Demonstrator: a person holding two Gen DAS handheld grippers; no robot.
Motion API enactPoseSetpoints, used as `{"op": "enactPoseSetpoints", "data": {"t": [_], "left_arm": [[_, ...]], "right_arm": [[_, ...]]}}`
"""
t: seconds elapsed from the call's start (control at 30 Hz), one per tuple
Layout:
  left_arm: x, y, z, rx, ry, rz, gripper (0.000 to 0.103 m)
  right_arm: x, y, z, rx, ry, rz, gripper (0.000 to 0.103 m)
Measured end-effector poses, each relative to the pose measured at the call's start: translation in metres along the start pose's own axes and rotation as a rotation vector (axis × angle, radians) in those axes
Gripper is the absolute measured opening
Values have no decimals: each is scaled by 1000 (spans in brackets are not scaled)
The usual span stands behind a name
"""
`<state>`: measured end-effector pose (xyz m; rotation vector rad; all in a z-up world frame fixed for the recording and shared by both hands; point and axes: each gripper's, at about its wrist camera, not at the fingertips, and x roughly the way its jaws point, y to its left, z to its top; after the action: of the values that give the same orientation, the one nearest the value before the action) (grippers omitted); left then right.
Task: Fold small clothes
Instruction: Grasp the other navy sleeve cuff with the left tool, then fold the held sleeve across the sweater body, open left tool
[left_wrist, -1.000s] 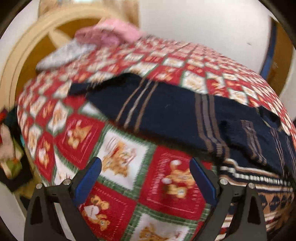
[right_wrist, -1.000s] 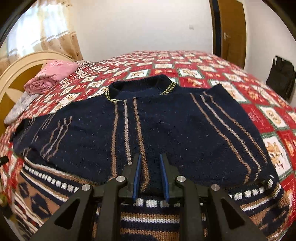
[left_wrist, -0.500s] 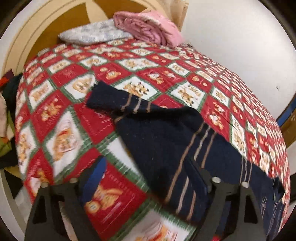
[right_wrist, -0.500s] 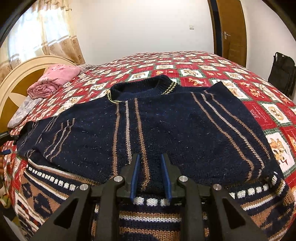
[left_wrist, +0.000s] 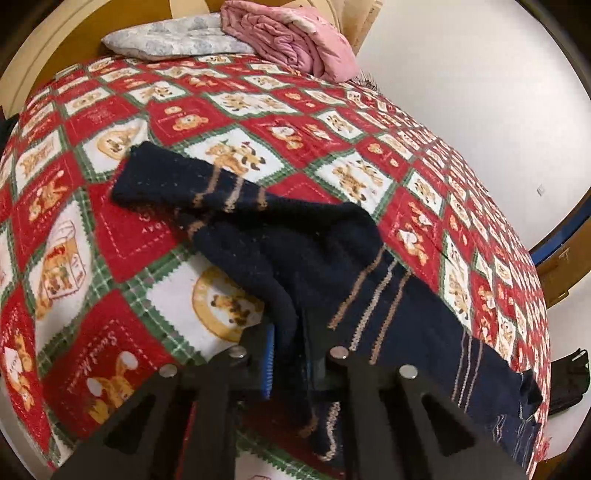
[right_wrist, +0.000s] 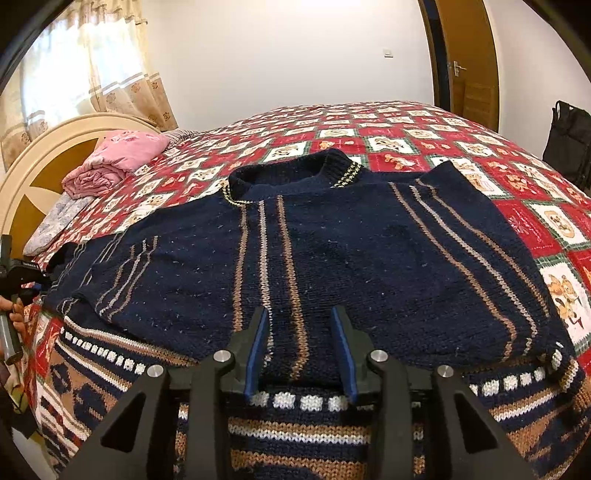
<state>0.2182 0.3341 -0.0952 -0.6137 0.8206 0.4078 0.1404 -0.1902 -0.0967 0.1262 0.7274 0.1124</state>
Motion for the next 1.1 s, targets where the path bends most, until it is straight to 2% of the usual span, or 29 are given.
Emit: {"op": "enactPoseSetpoints", "data": {"t": [0.13,0.23,0.33,0.4,0.5,0.6,0.7,0.77,0.83,0.9,0.93,1.0,1.07,1.1], "left_arm": [[-15,-13,0,34,-46,2,10],[-41,-45,-3,134,-116,-19,10],[-70,-92,-13,245,-173,-93,8],[-91,-132,-30,353,-202,-150,8],[-123,-187,-72,507,-229,-260,8],[-138,-235,-130,662,-195,-369,8],[-130,-272,-199,834,-135,-397,9],[-110,-283,-244,913,-25,-392,10],[-102,-282,-267,948,20,-378,14],[-101,-276,-281,991,13,-344,28],[-105,-272,-284,1003,12,-351,32],[-113,-261,-282,1031,16,-400,55],[-127,-244,-275,1050,-29,-414,71],[-132,-241,-276,1049,-49,-413,75]], "right_arm": [[0,0,0,0,0,3,38],[1,0,1,2,2,4,38],[-3,-2,1,20,0,17,38],[-11,-8,1,62,-4,33,38],[-28,-22,1,147,-23,35,38],[-43,-33,0,188,-38,31,38],[-54,-46,-5,244,-37,21,38],[-58,-54,-10,280,-19,23,38],[-62,-59,-16,297,-1,26,38],[-67,-62,-22,300,6,26,38],[-69,-64,-24,304,8,27,38],[-69,-65,-26,315,17,43,38],[-68,-62,-25,320,26,59,38],[-67,-61,-23,320,28,65,38]]}}
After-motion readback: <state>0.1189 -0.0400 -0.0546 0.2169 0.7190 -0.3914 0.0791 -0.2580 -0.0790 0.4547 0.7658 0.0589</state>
